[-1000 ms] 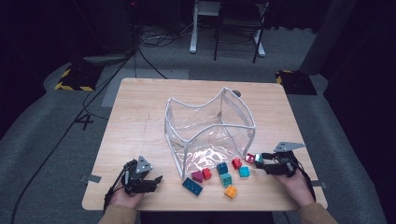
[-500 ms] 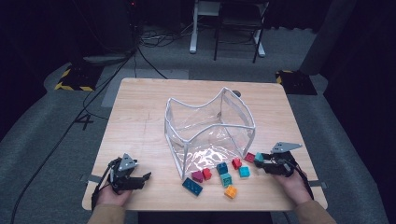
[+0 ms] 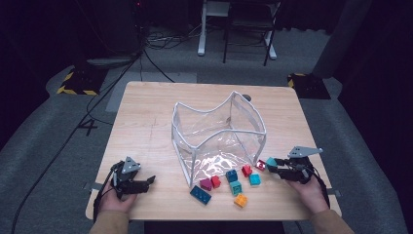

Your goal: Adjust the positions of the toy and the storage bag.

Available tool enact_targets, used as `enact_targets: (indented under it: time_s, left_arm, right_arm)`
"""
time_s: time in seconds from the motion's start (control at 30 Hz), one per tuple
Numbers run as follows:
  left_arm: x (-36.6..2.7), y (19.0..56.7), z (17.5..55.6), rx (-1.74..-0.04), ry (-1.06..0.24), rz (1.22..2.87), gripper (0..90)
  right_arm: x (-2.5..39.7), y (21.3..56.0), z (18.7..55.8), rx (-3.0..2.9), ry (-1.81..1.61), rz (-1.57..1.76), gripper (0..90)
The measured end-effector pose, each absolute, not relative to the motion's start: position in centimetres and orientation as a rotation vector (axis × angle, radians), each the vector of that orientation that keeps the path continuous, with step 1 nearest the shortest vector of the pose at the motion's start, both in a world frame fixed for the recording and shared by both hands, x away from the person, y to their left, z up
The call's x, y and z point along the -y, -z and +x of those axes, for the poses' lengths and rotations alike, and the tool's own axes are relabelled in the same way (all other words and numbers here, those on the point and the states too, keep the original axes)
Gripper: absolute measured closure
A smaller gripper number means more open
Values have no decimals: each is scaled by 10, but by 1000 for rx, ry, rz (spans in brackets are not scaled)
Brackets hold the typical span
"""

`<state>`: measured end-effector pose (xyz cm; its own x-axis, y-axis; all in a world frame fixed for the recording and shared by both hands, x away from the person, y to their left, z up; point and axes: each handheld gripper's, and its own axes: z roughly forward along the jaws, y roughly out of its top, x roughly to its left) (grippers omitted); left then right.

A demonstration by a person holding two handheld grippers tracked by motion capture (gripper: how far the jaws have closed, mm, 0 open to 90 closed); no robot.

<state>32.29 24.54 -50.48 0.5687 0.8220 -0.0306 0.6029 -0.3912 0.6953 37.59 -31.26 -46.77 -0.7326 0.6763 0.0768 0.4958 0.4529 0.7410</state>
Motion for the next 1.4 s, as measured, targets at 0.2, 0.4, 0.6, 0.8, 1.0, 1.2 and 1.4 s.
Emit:
enact_targets:
  time_s: [0.2, 0.4, 0.6, 0.8, 1.0, 1.2, 1.4]
  left_arm:
    - [-246, 505, 325, -1147, -424, 2125, 212]
    - [-246, 505, 325, -1148, -426, 2125, 212]
    - [-245, 505, 327, -1148, -428, 2123, 212]
    - [-245, 505, 327, -1153, -429, 2123, 213]
    - [-245, 505, 327, -1154, -429, 2123, 213]
    - [-245, 505, 328, -1153, -429, 2123, 212]
    - [-245, 505, 328, -1153, -428, 2123, 213]
  right_arm:
    - [313, 452, 375, -2457, -1173, 1017, 591]
    - [314, 436, 374, -2447, -1189, 1007, 591]
    - [315, 407, 374, -2423, -1254, 1037, 590]
    - [314, 379, 376, -2394, -1275, 1002, 590]
    - [312, 355, 381, -2371, -1301, 981, 590]
    - [306, 337, 387, -2370, -1321, 951, 590]
    - [300, 322, 391, -2366, -1324, 917, 590]
